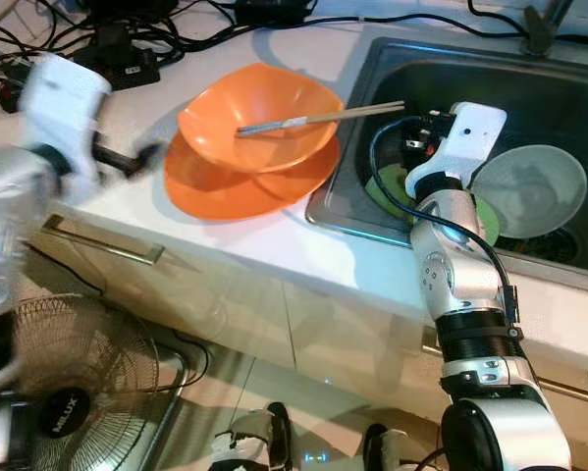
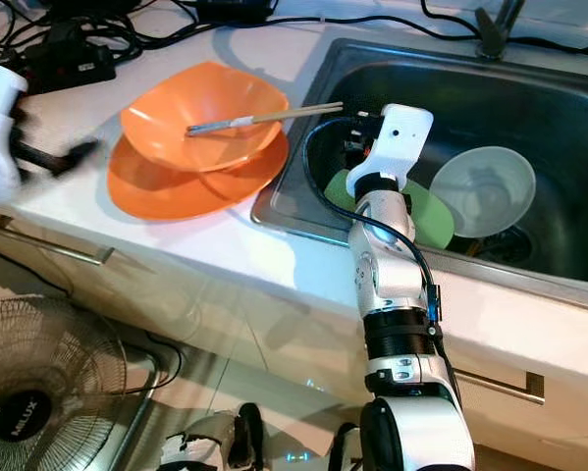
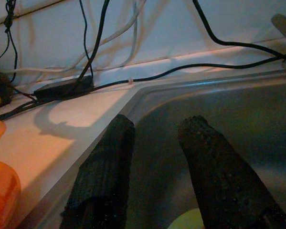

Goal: Kitchen organization

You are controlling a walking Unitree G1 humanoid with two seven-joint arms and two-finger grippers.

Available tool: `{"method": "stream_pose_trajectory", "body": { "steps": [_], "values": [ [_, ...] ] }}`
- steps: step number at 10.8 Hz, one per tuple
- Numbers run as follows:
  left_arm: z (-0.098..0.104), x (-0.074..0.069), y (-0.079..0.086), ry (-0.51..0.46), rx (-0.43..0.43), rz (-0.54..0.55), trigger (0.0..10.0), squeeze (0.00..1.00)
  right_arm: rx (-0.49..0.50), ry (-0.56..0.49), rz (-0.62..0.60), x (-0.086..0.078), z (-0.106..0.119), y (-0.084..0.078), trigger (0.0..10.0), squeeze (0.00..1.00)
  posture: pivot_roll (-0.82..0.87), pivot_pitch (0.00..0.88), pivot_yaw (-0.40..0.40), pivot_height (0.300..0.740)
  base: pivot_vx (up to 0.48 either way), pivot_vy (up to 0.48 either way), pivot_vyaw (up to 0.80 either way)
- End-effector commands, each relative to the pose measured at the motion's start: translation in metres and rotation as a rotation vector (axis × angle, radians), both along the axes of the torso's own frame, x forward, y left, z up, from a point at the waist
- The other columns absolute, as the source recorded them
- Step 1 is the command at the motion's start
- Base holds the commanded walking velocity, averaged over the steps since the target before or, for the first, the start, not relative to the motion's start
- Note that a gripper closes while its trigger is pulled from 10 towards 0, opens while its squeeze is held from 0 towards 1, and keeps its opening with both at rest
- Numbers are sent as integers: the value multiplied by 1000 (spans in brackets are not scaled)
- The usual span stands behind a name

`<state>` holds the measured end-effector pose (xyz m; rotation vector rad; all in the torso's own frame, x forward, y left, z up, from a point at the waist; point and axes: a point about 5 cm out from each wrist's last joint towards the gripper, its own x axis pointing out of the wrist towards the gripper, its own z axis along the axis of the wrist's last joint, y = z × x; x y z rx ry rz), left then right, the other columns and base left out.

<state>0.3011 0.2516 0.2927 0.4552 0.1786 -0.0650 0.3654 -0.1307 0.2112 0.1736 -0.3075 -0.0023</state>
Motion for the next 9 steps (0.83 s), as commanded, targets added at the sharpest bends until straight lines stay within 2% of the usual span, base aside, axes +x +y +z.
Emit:
{"method": "stream_pose_trajectory", "body": {
  "steps": [1,2,3,4,5,6,8,9],
  "values": [
    [16,2,6,-144,94,71,10000,0,11,-5,-1,1,-1,-1,10000,0,198,151,75,740,0,0,0],
    [32,6,-6,-318,114,56,10000,0,8,-5,-18,1,-1,-4,10000,0,194,151,75,740,0,0,0],
    [42,7,-29,-441,138,-11,10000,0,-1,0,-35,1,-3,-8,10000,0,183,145,72,740,0,0,0],
    [51,7,-63,-543,98,-148,10000,0,-9,2,-66,1,-3,-17,10000,0,158,137,71,740,0,0,0],
    [46,11,-86,-564,90,-243,10000,0,-24,1,-108,2,-2,-30,10000,0,141,128,70,740,0,0,0],
    [41,15,-97,-564,74,-276,10000,0,-39,2,-131,2,-2,-38,10000,0,131,122,70,740,0,0,0],
    [24,26,-130,-549,-41,-393,10000,0,-120,-8,-230,0,1,-70,10000,0,103,103,72,740,0,0,0],
    [17,29,-142,-533,-58,-439,10000,0,-130,-6,-261,-1,2,-79,10000,0,95,97,70,740,0,0,0]
  ]
}}
